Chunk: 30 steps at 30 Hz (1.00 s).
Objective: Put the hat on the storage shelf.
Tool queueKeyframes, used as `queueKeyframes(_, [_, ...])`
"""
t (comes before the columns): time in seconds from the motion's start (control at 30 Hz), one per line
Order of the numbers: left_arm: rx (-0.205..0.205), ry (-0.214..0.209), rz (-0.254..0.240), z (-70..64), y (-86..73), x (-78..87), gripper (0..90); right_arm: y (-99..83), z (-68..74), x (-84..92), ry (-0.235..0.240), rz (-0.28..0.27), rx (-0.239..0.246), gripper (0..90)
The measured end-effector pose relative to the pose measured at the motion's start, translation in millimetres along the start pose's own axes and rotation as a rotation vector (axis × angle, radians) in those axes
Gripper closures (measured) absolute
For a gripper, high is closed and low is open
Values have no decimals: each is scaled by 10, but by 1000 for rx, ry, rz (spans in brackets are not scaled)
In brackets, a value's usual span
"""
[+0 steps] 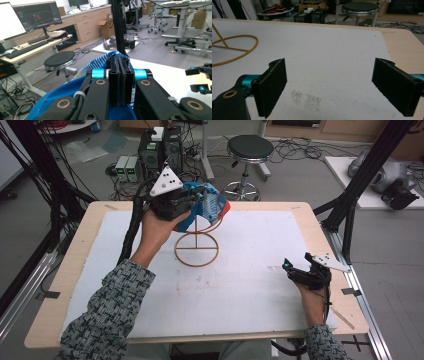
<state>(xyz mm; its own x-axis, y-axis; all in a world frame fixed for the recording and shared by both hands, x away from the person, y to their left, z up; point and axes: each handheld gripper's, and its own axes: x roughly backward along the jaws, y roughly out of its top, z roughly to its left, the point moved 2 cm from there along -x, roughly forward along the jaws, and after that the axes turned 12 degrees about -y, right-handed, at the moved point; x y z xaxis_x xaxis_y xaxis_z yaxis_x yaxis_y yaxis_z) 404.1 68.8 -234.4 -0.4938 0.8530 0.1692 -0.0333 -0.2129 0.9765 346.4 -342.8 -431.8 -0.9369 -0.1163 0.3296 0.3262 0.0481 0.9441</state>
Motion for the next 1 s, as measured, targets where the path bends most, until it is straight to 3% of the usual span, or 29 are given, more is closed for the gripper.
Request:
queueKeyframes(0.23, [-1,-18,18,-56,-57,-34,875,-1,3,-6,1,-1,6,118])
queueKeyframes(0.53, [6,-17,19,-35,-117,-63,874,-1,3,-7,1,-1,8,118])
queueKeyframes(0.6, [-12,-13,24,-34,-124,-70,874,-3,3,-6,3,1,3,118])
queueKeyframes(0.73, [23,-17,-4,-9,-123,-68,878,-3,12,-8,6,4,0,118])
queueKeyframes(0.8, [3,-24,9,-33,-115,-62,879,-4,12,-9,5,3,5,118])
queueKeyframes(1.0, [-7,-51,-2,-88,-69,-42,879,-7,11,-17,5,7,7,118])
